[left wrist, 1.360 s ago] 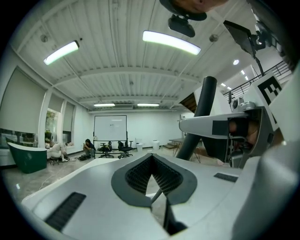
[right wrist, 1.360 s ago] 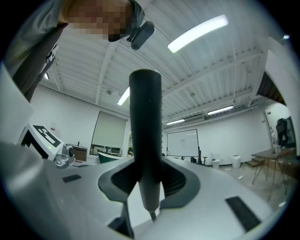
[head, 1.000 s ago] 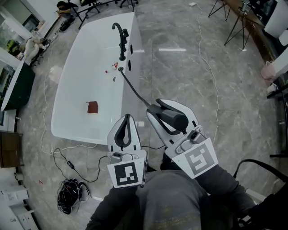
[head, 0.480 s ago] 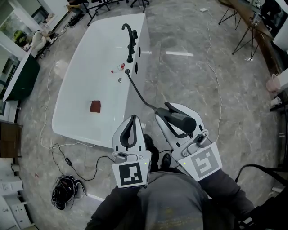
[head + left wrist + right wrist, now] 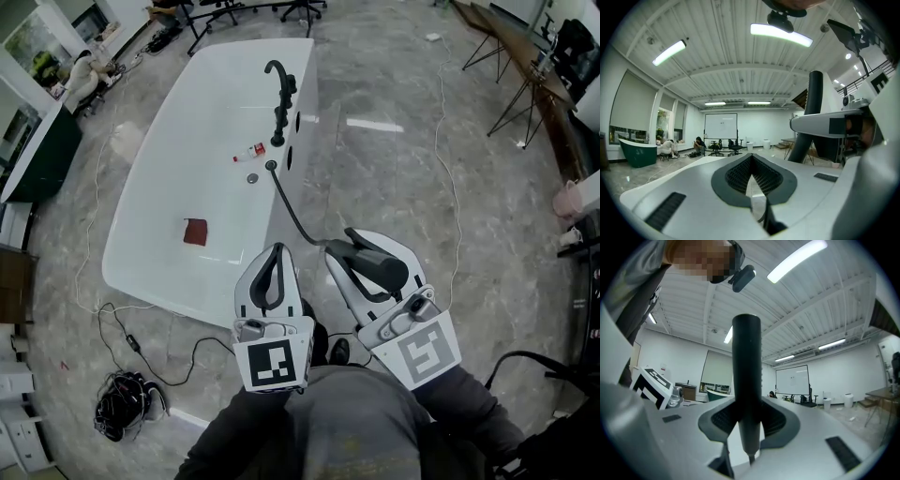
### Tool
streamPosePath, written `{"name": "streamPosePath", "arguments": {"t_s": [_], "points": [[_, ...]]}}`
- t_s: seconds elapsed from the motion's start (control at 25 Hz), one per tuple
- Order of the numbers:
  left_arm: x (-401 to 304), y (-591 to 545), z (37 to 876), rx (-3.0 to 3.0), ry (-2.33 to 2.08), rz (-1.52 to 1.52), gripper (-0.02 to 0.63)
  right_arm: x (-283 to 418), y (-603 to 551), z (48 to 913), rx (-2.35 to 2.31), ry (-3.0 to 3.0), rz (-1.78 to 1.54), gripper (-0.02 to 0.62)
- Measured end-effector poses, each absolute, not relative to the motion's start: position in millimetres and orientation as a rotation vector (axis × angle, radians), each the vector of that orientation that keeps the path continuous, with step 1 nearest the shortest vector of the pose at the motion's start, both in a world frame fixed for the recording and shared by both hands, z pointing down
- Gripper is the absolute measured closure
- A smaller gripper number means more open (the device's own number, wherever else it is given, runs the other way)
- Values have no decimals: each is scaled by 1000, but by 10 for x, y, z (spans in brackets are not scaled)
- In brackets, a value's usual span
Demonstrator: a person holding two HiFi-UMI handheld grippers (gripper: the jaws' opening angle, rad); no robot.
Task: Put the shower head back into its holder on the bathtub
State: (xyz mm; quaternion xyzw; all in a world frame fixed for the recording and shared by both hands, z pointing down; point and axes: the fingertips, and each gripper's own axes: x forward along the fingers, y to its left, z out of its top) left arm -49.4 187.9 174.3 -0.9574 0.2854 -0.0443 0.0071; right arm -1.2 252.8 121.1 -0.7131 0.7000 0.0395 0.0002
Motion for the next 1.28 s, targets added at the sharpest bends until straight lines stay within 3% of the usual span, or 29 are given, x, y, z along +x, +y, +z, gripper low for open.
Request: {"name": "streamPosePath", "arguments": {"t_s": [1.28], "points": [[51, 440, 1867, -3041, 924, -169, 604, 497, 1051, 990, -2208, 2272, 97, 468]]}}
